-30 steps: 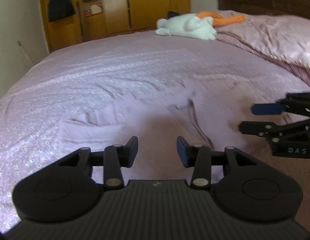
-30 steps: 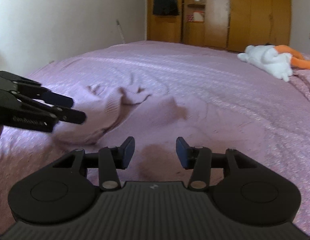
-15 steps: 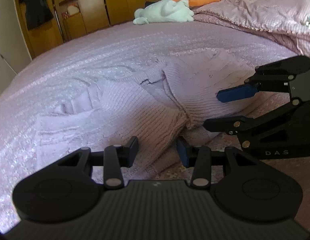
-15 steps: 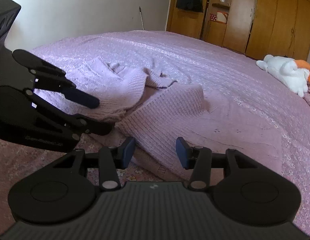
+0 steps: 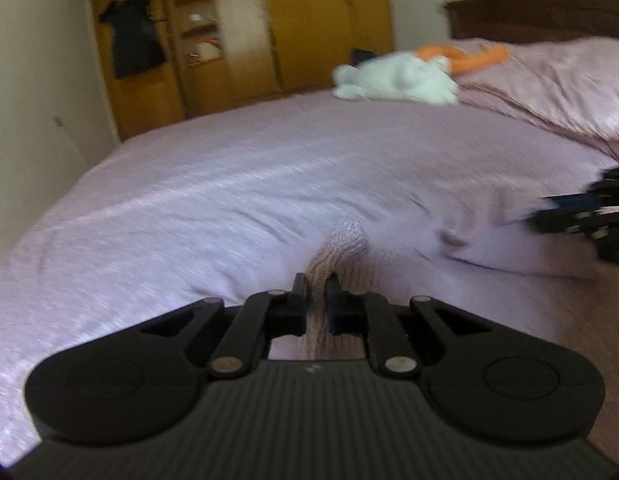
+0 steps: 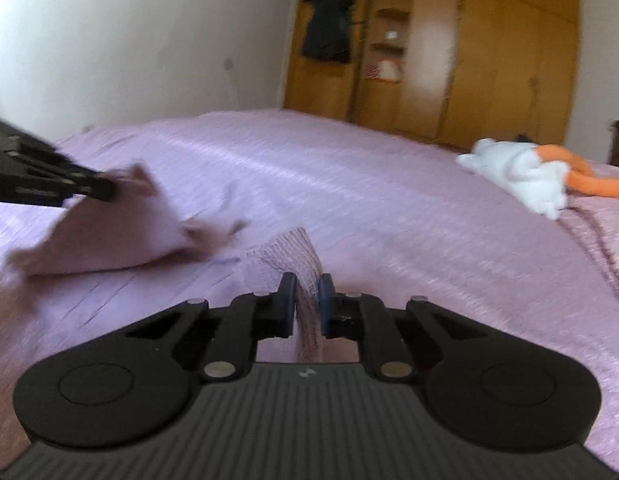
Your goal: Fold small clothes
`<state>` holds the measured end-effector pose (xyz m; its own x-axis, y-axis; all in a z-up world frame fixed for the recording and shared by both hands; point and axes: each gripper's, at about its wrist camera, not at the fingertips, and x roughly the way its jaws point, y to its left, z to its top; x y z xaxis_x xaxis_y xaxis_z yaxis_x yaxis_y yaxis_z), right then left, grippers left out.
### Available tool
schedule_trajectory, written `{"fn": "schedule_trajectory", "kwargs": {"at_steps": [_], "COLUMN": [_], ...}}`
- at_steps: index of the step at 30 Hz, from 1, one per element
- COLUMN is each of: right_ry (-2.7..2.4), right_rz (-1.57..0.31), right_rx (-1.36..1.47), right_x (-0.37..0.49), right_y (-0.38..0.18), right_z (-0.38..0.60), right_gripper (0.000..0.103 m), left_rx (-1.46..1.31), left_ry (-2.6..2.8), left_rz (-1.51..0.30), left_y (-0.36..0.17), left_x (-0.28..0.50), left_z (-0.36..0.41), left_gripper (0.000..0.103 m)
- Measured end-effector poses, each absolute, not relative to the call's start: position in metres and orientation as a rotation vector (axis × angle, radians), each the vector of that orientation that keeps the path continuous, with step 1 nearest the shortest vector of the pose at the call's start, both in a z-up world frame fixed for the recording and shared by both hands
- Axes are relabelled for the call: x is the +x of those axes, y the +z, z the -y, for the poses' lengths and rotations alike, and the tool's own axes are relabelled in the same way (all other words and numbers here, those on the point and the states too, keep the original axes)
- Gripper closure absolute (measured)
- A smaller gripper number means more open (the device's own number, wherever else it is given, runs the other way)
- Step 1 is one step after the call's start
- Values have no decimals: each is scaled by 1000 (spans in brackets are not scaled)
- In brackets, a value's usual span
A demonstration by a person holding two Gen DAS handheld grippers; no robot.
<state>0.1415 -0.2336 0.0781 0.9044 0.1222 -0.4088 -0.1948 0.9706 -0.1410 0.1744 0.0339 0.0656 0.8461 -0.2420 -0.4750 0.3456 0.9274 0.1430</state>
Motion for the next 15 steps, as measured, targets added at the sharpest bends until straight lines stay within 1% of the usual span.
{"fn": "schedule_trajectory", "kwargs": {"at_steps": [3,7,12,15], "right_ry": [93,6,-52,-67], "right_rz": [-396,-428,-532,-608], "right_rx": [-148,-104,-86,-104], "right_x": [158,184,215,232], "right_y": [85,81,57,32], "right_z": [255,283,306,311], "right_gripper": [91,91,91,91], "left_rx": [187,158,93,114], "left_ry": [-260,-177,-133,-131], "left_rz": [-449,-451,-543,-602], "left_y": [76,78,58,41], "left_x": [195,222,261,276], "left_z": [-54,-74,-98,-102], "left_gripper": [93,93,93,92]}}
